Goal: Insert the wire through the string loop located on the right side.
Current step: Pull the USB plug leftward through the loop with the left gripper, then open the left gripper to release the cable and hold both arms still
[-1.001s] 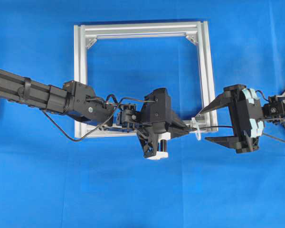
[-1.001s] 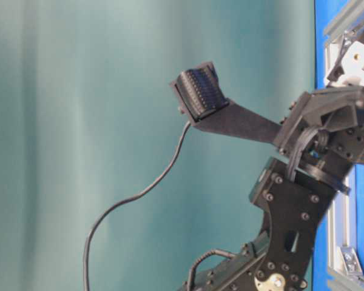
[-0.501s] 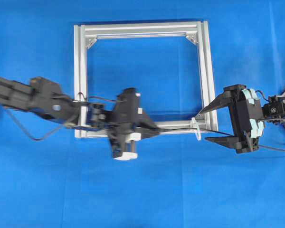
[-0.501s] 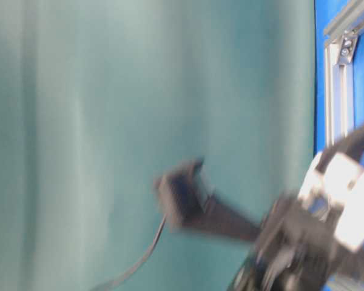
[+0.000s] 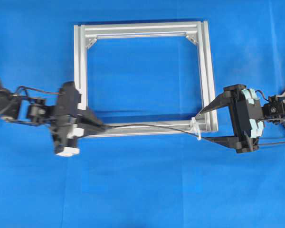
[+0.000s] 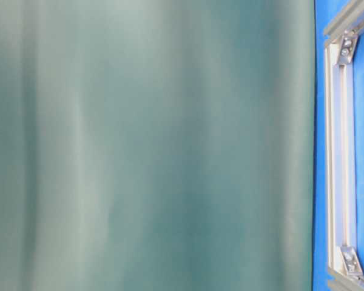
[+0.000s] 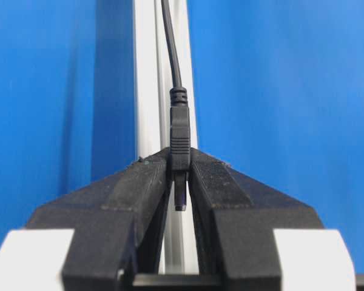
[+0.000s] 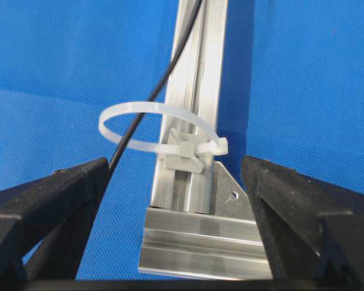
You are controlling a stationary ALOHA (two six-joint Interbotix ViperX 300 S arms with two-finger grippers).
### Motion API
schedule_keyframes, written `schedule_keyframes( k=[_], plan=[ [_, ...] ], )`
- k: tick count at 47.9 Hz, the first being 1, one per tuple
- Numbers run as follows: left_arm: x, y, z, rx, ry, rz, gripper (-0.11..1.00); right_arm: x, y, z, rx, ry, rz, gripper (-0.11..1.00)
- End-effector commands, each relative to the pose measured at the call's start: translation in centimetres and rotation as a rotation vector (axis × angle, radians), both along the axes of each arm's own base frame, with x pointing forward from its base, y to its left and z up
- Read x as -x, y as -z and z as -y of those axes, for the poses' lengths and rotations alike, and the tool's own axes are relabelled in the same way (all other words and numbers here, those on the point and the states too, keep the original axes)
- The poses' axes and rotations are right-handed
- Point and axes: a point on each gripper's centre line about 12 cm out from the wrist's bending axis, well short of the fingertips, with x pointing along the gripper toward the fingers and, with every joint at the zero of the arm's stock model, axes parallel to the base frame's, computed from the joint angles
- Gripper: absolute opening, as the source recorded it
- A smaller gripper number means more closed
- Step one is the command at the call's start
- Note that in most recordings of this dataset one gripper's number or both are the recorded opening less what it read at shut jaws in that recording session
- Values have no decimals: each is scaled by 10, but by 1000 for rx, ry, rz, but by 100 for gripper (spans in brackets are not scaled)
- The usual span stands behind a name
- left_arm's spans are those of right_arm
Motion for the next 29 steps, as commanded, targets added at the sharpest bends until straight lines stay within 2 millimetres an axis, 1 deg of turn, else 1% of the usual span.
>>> schedule_keyframes(
  k=[1, 5, 11, 21, 29],
  plan=[
    [13, -8, 3, 18, 10, 28, 7, -5, -7, -1, -4, 1, 27, 96],
    [27, -5, 3, 22, 18, 14, 7, -5, -7, -1, -5, 2, 27, 96],
    [37, -3, 1, 16, 21, 5, 7, -5, -7, -1, -4, 1, 27, 96],
    [44, -1, 0, 13, 22, -4, 7, -5, -7, -1, -4, 0, 26, 96],
    [44, -1, 0, 9, 24, -3, 7, -6, -7, -1, -4, 0, 27, 96]
  ],
)
